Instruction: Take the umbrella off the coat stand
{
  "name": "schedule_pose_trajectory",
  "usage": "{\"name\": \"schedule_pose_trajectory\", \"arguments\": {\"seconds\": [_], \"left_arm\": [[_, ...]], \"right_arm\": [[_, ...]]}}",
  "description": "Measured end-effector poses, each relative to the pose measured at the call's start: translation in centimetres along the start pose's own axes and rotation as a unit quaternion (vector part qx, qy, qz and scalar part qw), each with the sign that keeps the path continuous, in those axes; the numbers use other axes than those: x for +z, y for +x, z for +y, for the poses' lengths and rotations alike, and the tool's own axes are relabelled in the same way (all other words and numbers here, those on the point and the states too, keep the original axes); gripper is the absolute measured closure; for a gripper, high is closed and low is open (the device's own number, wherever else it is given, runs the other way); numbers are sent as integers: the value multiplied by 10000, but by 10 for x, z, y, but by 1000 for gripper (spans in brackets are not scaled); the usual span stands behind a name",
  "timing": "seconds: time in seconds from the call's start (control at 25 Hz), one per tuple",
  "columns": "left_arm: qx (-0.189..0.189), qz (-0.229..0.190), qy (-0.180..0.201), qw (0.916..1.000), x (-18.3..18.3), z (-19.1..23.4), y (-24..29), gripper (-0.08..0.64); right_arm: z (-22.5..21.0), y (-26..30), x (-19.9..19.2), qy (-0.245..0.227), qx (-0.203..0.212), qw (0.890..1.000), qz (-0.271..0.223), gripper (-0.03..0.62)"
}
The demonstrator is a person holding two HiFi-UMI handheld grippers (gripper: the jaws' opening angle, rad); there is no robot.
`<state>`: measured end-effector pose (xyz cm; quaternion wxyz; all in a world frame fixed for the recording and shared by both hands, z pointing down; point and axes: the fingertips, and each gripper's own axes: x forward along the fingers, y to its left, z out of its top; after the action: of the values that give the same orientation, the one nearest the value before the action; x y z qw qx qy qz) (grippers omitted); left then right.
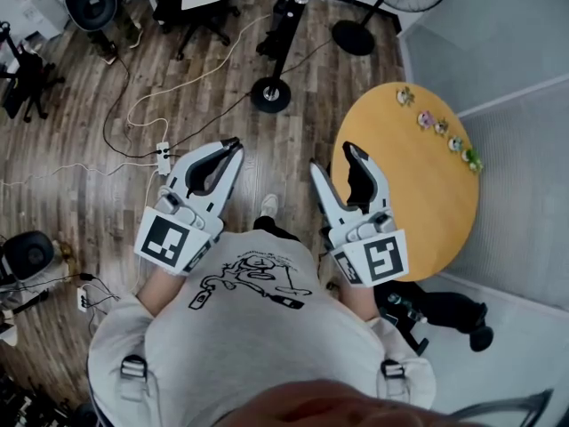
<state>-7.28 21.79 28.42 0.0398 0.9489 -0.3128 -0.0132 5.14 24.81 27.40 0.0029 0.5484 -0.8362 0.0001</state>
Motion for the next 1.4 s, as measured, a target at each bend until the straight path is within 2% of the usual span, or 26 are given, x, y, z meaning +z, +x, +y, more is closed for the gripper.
{"name": "schedule_pose_trajectory", "arguments": {"seconds": [0.76, 1.4], "left_arm": [[194, -132, 64, 9997, 10, 11, 88, 538], [354, 57, -30, 9994, -9, 12, 146, 538]], "right_arm": [[-84, 33, -1, 56, 231, 9997, 33, 382], [-140, 50, -18, 222, 403, 9989, 119, 385]]}}
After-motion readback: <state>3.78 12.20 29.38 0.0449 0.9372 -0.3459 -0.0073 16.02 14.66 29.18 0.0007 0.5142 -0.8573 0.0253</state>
